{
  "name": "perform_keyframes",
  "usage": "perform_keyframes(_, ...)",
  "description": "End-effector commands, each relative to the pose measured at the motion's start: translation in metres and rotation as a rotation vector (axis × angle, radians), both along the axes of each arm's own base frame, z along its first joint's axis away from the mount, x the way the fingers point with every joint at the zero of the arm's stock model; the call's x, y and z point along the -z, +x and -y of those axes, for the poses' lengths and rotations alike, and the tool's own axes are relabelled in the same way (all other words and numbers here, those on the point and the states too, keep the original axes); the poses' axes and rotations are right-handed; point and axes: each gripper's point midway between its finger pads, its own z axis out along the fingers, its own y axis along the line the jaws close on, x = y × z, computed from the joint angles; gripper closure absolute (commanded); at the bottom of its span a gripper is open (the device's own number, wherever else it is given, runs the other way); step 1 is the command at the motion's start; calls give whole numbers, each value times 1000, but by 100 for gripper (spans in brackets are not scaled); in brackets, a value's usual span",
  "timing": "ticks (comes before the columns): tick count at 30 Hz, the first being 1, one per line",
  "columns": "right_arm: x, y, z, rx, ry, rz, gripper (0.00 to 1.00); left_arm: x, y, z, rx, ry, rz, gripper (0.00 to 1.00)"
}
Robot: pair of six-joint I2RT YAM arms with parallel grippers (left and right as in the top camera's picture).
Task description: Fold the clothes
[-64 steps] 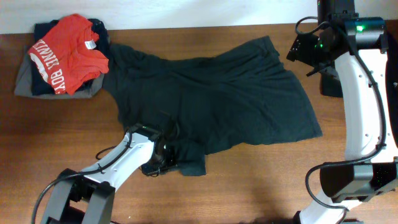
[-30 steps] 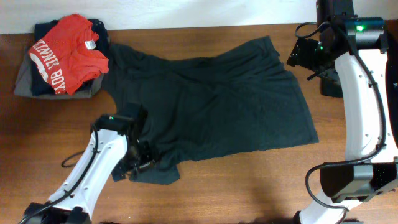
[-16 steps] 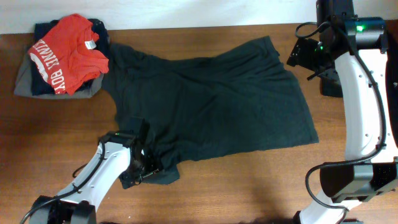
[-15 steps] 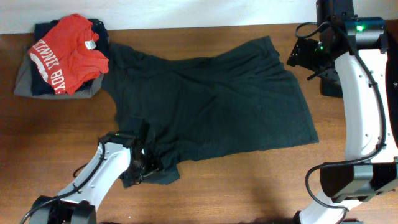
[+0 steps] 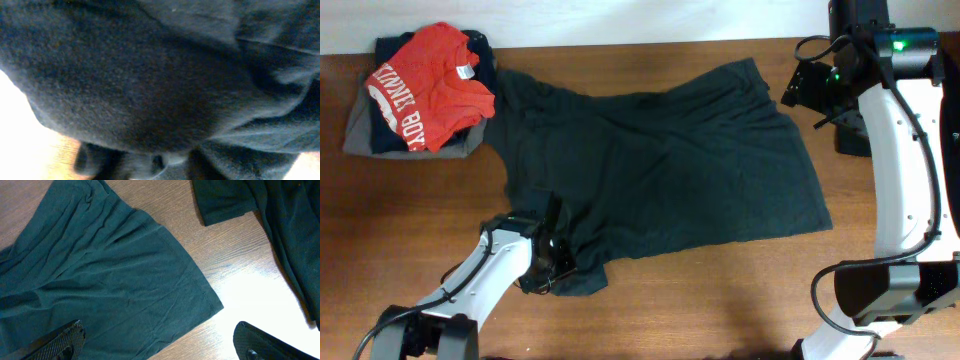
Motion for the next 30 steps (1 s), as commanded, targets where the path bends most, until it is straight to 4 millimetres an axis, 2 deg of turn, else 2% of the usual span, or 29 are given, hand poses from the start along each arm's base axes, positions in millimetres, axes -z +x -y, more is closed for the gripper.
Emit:
perform_keyframes(1,-4,-3,5,16,-15,8,1,3,-7,-1,-3,-1,-31,99)
perform_keyframes(5,-5,-3,5,17,-15,8,1,-7,-22,-2,-4,3,-110,99)
perform_keyframes(9,-5,-3,5,17,-15,9,1,-34,-35,-15,-29,88,-208,99)
perform_keyframes(11,-5,-3,5,17,-15,9,1,-52,-34,-26,-24,159,-224,99)
perform_keyframes(14,-3,-2,5,17,-15,4,1,-74,-20,-35,-14,221,-189,98)
perform_keyframes(15,-2,-2,5,16,-14,2,1,-78,-14,-35,-14,220,-169,93)
perform_keyframes(17,1,-1,5,16,-14,-6,1,-82,-2,-32,-8,207,-125,59)
perform_keyframes(19,5,0,5,16,-14,-17,1,-81,4,-30,-10,202,-100,47)
perform_keyframes(21,8,1,5,16,-14,-29,1,-80,6,-30,-10,202,-99,20)
perform_keyframes(23,12,1,5,16,-14,-41,1,-79,5,-30,-10,202,-107,2)
perform_keyframes(30,20,0,6,29,-10,-65,1,-73,1,-26,-11,182,-142,1)
